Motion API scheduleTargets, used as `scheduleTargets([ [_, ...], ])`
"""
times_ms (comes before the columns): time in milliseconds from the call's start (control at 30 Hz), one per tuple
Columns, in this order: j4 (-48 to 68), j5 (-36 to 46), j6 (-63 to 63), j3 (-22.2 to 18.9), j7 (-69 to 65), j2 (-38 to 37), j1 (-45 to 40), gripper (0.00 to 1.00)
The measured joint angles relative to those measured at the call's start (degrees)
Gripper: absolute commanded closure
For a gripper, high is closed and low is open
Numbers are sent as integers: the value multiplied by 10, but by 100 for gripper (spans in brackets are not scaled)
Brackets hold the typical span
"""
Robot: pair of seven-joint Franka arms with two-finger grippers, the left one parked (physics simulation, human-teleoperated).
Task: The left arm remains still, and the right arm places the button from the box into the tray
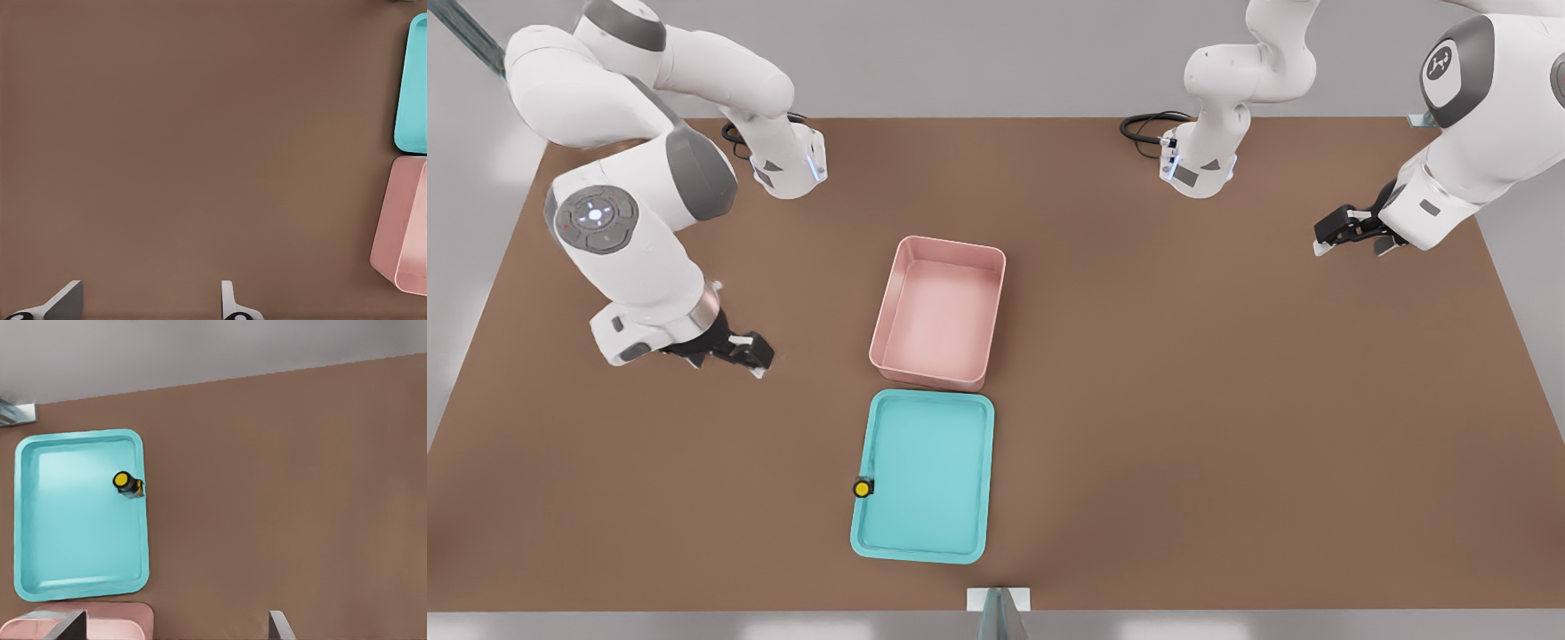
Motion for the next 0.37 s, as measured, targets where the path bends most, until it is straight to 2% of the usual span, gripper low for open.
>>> scheduleTargets([
  [33, 6, 78, -28, -232, -31, -78, 114, 0],
  [67, -8, 155, -50, -390, -56, -131, 189, 0],
  [100, -40, 210, -63, -471, -75, -174, 225, 0],
  [133, -87, 251, -69, -513, -93, -213, 244, 0],
  [200, -136, 305, -76, -545, -126, -249, 261, 0],
  [367, -157, 360, -87, -556, -192, -262, 267, 0],
])
